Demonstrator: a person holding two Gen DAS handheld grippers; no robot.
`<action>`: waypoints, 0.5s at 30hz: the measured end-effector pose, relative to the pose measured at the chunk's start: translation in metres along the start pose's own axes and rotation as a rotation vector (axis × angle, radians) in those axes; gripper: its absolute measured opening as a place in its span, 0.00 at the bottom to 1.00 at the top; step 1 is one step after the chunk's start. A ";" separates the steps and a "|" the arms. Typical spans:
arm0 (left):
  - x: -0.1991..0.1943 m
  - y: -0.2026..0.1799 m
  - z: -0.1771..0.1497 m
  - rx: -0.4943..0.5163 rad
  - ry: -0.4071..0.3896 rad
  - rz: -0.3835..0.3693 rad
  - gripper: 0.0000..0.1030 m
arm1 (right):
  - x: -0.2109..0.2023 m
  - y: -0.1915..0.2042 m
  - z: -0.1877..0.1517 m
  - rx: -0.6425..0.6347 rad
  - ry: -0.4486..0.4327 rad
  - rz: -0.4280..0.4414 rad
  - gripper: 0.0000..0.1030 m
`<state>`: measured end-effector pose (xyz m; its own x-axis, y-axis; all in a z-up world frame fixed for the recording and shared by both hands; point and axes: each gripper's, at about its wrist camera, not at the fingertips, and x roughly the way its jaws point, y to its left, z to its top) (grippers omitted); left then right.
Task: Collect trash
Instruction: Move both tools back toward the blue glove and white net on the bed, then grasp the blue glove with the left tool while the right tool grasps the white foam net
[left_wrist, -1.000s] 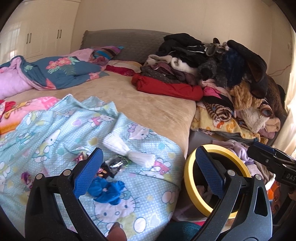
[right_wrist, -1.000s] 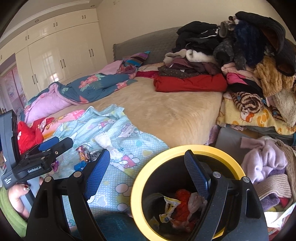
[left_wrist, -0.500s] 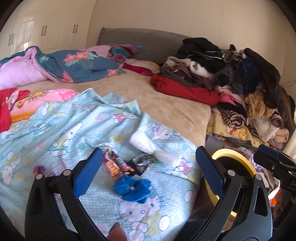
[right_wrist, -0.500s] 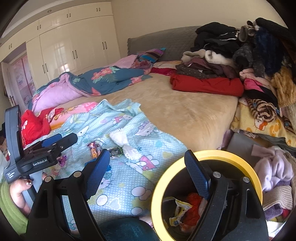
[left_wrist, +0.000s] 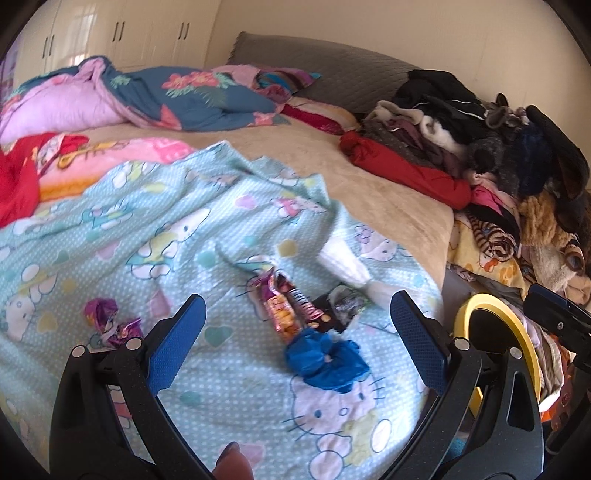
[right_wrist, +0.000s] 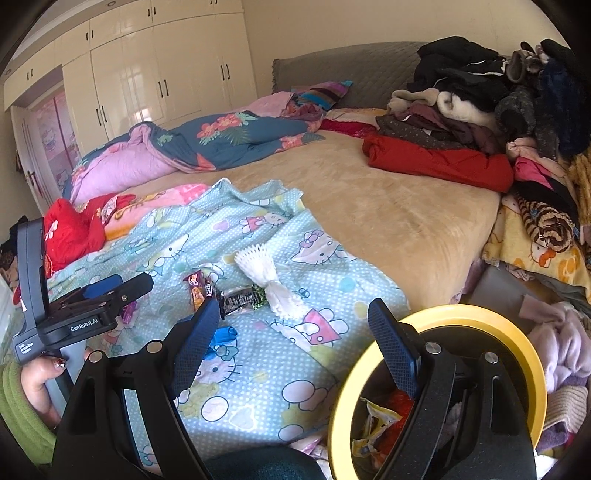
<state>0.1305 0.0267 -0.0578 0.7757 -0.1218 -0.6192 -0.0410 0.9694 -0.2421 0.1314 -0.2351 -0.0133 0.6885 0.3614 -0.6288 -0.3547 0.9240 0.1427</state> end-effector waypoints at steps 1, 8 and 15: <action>0.002 0.003 -0.001 -0.005 0.005 0.001 0.89 | 0.005 0.001 0.000 -0.002 0.008 0.000 0.78; 0.018 0.014 -0.010 -0.035 0.065 -0.016 0.86 | 0.035 -0.001 0.000 0.004 0.053 0.000 0.78; 0.037 0.010 -0.021 -0.041 0.138 -0.070 0.75 | 0.067 -0.006 0.000 0.015 0.107 0.003 0.78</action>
<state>0.1457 0.0274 -0.0987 0.6841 -0.2191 -0.6957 -0.0178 0.9485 -0.3162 0.1793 -0.2164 -0.0562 0.6157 0.3496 -0.7061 -0.3469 0.9249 0.1555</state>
